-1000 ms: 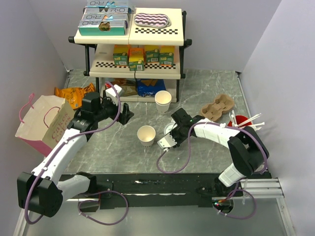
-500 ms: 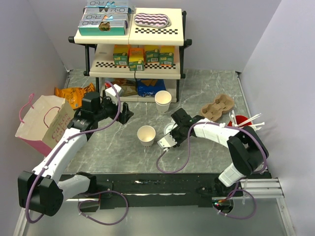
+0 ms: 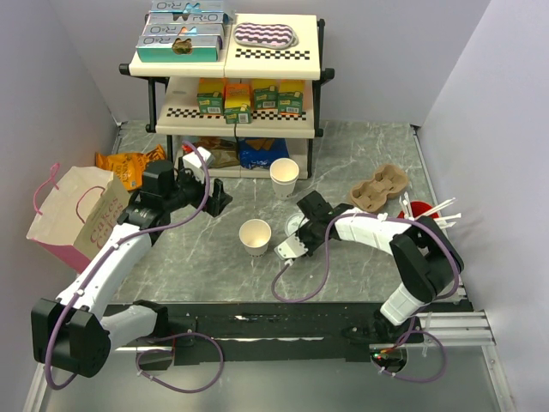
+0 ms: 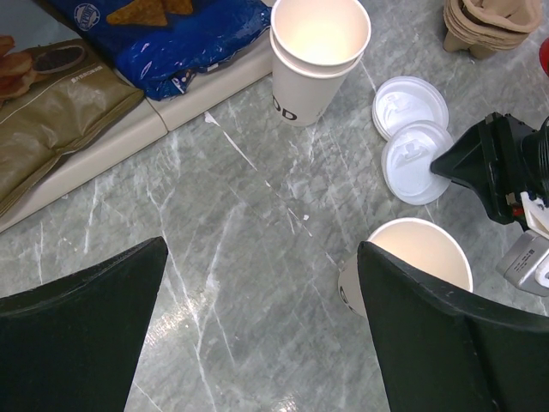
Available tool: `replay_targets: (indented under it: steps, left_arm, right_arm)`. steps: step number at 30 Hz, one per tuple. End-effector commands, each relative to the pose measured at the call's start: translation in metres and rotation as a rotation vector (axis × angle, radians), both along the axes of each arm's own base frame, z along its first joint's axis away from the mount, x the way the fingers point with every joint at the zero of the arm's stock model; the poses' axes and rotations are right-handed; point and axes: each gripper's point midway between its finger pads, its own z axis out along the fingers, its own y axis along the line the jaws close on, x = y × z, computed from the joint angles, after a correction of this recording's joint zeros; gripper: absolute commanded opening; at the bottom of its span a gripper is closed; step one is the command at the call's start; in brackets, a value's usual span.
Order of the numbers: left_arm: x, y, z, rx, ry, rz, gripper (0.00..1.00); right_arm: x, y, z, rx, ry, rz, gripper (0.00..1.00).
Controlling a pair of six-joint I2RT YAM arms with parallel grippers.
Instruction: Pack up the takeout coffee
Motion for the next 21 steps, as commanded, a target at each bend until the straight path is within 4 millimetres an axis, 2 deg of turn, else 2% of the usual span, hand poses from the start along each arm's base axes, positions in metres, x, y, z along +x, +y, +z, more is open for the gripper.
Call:
replay_targets:
  steps: [1,7,11,13,14,15,17,20,21]
  left_arm:
    - [0.006,0.0,0.012,-0.021,-0.042,0.011,0.99]
    - [0.006,0.0,0.012,-0.024,-0.039,0.01,1.0]
    - [0.006,0.0,0.013,-0.023,-0.037,0.01,0.99]
    - [0.005,-0.001,0.013,-0.022,-0.033,0.004,0.99]
    - [0.005,-0.001,0.013,-0.021,-0.034,0.0,0.99]
    - [0.004,-0.001,0.013,-0.019,-0.033,-0.003,0.99]
    - [0.002,0.0,0.011,-0.009,-0.034,-0.011,0.99]
    - [0.0,-0.001,0.008,0.006,-0.033,-0.024,0.99]
    - [-0.001,-0.002,0.008,0.009,-0.035,-0.032,0.99]
  right_arm:
    - [0.001,0.002,-0.003,-0.009,-0.024,0.036,0.32]
    - [0.008,0.003,-0.005,-0.006,-0.05,0.014,0.17]
    - [0.012,0.006,0.005,0.025,-0.067,-0.01,0.04]
    - [0.015,0.009,0.021,0.056,-0.082,-0.041,0.0]
    - [0.009,0.005,0.024,0.055,-0.052,-0.053,0.0]
    - [0.011,0.008,0.043,0.096,-0.062,-0.085,0.0]
    - [0.005,0.009,0.06,0.131,-0.025,-0.116,0.0]
    - [-0.01,0.011,0.1,0.221,0.098,-0.205,0.0]
    - [-0.016,0.013,0.121,0.263,0.164,-0.232,0.0]
